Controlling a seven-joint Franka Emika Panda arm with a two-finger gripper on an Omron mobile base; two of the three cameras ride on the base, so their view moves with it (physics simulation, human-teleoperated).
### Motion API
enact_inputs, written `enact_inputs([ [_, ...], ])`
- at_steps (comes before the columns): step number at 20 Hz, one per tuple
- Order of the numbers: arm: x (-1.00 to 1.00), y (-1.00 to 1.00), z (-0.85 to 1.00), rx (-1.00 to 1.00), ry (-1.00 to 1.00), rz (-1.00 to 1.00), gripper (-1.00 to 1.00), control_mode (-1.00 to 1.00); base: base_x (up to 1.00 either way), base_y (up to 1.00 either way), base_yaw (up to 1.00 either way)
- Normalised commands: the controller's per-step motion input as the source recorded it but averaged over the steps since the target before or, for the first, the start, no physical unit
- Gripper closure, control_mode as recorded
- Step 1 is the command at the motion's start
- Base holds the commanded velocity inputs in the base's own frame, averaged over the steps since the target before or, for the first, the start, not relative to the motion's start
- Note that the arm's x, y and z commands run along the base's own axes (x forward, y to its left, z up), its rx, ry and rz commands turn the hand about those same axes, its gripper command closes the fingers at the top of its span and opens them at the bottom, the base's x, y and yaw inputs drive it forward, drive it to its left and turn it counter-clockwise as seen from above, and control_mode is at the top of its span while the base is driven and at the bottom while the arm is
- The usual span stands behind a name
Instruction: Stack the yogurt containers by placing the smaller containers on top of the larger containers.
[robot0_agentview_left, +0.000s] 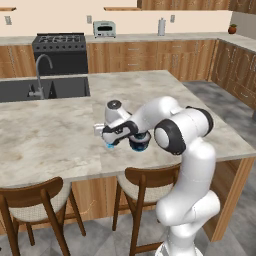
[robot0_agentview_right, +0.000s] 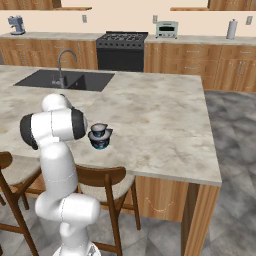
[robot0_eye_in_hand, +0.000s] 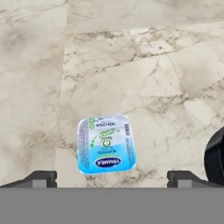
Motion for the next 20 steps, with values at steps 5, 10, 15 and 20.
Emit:
enact_inputs([
  [5, 0.16, 0.0, -0.19, 0.0, 0.0, 0.0, -1.0, -1.0, 0.0, 0.0, 0.0],
  [10, 0.15, 0.03, -0.14, 0.0, 0.0, 0.0, -1.0, -1.0, 0.0, 0.0, 0.0],
  [15, 0.15, 0.08, -0.17, 0.0, 0.0, 0.0, -1.0, -1.0, 0.0, 0.0, 0.0],
  [20, 0.18, 0.05, -0.19, 0.0, 0.0, 0.0, -1.0, -1.0, 0.0, 0.0, 0.0],
])
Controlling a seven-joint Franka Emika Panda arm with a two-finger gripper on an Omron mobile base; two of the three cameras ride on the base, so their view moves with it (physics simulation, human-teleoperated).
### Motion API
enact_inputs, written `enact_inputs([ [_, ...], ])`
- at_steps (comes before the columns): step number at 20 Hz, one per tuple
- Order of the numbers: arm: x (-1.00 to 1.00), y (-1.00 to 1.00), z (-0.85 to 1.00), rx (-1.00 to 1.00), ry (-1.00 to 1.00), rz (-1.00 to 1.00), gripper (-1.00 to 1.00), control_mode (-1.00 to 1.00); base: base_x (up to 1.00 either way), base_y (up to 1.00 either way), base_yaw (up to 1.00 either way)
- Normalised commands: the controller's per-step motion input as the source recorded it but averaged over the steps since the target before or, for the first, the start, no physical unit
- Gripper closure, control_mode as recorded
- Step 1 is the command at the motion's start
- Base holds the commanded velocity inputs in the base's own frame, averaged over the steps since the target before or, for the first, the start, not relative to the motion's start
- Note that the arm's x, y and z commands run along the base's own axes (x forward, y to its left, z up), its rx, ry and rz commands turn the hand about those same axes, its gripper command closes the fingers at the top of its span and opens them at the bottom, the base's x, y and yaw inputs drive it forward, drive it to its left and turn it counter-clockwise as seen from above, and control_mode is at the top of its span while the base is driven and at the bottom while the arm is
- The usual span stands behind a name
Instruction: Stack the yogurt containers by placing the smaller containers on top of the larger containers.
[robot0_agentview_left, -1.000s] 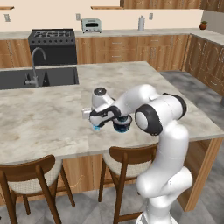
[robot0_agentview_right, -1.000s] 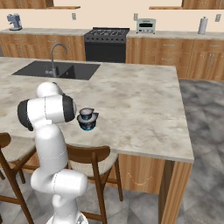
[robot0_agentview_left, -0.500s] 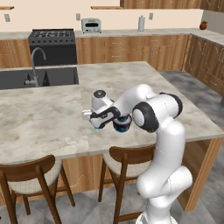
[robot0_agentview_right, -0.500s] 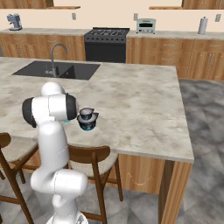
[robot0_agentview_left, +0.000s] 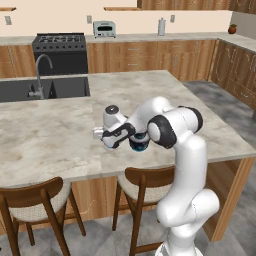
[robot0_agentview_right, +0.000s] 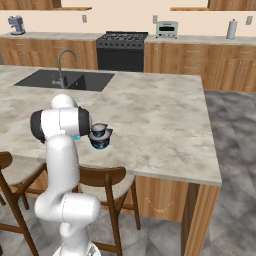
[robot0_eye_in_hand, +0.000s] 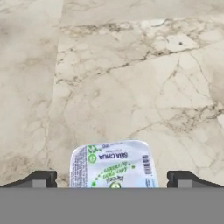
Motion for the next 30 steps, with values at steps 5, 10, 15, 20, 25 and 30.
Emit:
enact_inputs([
  [5, 0.17, 0.0, -0.18, -0.01, 0.0, 0.0, -1.0, -1.0, 0.0, 0.0, 0.0],
  [10, 0.16, 0.0, -0.14, 0.0, 0.0, 0.0, -1.0, -1.0, 0.0, 0.0, 0.0],
  [15, 0.09, 0.0, -0.17, -0.01, 0.0, 0.0, -1.0, -1.0, 0.0, 0.0, 0.0],
  [20, 0.01, 0.0, -0.13, -0.02, -0.01, 0.0, -1.0, -1.0, 0.0, 0.0, 0.0],
  [25, 0.0, 0.0, -0.05, 0.0, -0.01, 0.0, -1.0, -1.0, 0.0, 0.0, 0.0],
  [30, 0.0, 0.0, 0.0, 0.0, 0.0, 0.0, 1.0, -1.0, 0.0, 0.0, 0.0],
])
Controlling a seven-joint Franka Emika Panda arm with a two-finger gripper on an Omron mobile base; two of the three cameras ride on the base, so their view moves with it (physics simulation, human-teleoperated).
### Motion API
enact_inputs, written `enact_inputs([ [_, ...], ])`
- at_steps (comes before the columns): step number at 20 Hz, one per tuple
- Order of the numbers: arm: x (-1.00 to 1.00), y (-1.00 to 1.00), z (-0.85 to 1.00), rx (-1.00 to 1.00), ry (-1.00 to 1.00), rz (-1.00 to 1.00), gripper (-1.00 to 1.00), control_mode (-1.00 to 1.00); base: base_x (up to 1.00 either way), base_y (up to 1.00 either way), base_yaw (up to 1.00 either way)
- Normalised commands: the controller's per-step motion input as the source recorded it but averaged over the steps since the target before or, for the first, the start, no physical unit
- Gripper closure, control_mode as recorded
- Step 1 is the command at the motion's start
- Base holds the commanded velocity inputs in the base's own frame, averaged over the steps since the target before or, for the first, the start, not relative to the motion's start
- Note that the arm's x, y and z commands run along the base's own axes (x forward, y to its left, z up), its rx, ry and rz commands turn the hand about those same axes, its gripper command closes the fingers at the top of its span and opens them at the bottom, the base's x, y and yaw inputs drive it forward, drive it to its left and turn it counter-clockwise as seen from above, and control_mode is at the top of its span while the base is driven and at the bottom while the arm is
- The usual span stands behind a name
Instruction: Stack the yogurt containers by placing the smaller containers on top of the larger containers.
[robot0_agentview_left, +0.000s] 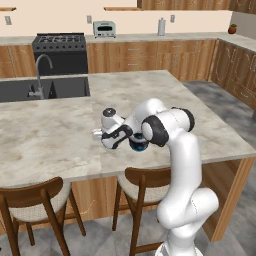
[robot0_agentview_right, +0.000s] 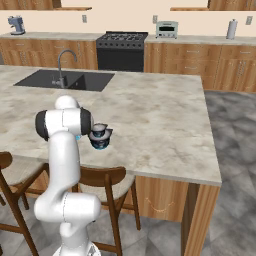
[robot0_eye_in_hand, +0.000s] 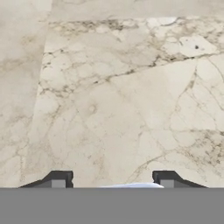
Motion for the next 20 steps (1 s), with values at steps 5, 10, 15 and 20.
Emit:
enact_inputs([
  [5, 0.0, 0.0, 0.14, 0.01, 0.0, 0.0, 1.0, -1.0, 0.0, 0.0, 0.0],
  [10, 0.0, 0.0, 0.49, 0.01, 0.0, 0.0, 1.0, -1.0, 0.0, 0.0, 0.0],
  [15, 0.0, 0.0, 0.69, 0.0, 0.0, 0.0, 1.0, -1.0, 0.0, 0.0, 0.0],
  [20, -0.01, -0.01, 0.66, -0.03, 0.0, 0.0, 1.0, -1.0, 0.0, 0.0, 0.0],
])
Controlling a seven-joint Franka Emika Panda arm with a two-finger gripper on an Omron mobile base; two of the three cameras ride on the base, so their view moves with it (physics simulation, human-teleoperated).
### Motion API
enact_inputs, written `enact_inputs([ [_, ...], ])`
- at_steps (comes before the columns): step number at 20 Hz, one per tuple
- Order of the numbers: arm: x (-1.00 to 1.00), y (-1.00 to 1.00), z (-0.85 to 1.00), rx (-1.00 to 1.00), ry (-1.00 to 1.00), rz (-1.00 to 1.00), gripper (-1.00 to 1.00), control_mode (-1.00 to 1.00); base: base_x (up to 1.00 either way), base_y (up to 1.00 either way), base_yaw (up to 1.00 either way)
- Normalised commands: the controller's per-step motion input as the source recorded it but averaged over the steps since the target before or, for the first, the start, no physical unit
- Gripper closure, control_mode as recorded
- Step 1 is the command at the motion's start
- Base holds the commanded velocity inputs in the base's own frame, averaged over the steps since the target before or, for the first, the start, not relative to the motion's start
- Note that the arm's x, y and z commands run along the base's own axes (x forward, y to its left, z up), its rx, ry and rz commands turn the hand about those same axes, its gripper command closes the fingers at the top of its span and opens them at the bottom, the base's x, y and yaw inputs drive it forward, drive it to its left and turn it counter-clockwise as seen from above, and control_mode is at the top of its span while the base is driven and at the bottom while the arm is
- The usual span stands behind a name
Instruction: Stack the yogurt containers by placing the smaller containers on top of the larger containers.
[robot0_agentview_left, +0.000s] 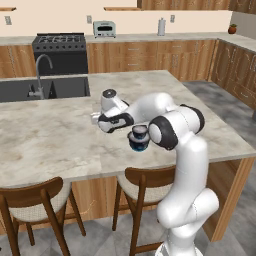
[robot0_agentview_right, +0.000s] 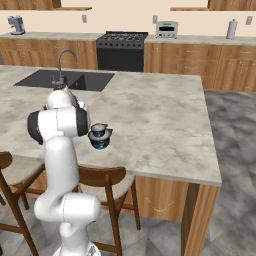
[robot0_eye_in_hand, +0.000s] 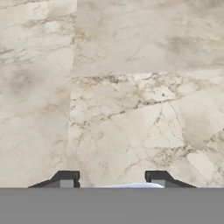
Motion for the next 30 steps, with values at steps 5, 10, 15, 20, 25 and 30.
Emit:
enact_inputs([
  [5, -0.09, -0.18, 0.49, -0.03, 0.0, -0.02, 1.0, -1.0, 0.0, 0.0, 0.0],
  [10, -0.12, -0.38, 0.38, -0.02, 0.0, -0.03, 1.0, -1.0, 0.0, 0.0, 0.0],
  [15, -0.16, -0.52, 0.35, 0.0, 0.0, -0.04, 1.0, -1.0, 0.0, 0.0, 0.0],
  [20, -0.2, -0.56, 0.26, 0.0, 0.0, -0.05, 1.0, -1.0, 0.0, 0.0, 0.0],
  [25, -0.17, -0.48, 0.08, 0.04, 0.0, -0.03, 1.0, -1.0, 0.0, 0.0, 0.0],
  [30, -0.06, -0.29, 0.0, 0.09, 0.0, 0.0, 1.0, -1.0, 0.0, 0.0, 0.0],
])
